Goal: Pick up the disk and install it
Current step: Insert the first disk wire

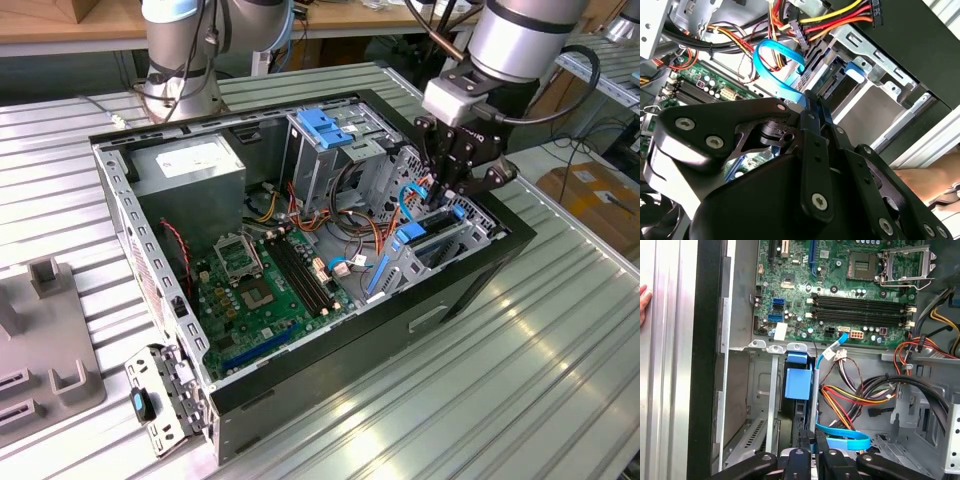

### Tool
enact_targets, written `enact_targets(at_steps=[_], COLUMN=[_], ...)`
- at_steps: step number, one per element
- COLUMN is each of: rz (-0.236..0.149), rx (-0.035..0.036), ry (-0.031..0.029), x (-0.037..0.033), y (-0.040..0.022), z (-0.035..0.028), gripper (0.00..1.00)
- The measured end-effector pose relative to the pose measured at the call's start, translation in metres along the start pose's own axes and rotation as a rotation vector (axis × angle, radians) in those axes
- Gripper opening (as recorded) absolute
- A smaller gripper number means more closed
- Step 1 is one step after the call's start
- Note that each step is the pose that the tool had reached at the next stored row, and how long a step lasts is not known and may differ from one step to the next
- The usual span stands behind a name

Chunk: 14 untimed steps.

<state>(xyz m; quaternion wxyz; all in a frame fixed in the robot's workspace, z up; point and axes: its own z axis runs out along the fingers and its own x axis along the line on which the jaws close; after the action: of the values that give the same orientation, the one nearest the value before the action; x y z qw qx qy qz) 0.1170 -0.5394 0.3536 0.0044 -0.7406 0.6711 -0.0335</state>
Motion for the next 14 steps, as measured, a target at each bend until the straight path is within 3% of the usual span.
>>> enact_targets(at_steps=[10,14], rz=[-0.044,-0.047], rx=[0.0281,0.0335], ry=[0.0003,0.0006], x=[0.0066,0.0092], y=[0.0094,0.0123], z=[0.0021,0.003], gripper=[0.16,0.16])
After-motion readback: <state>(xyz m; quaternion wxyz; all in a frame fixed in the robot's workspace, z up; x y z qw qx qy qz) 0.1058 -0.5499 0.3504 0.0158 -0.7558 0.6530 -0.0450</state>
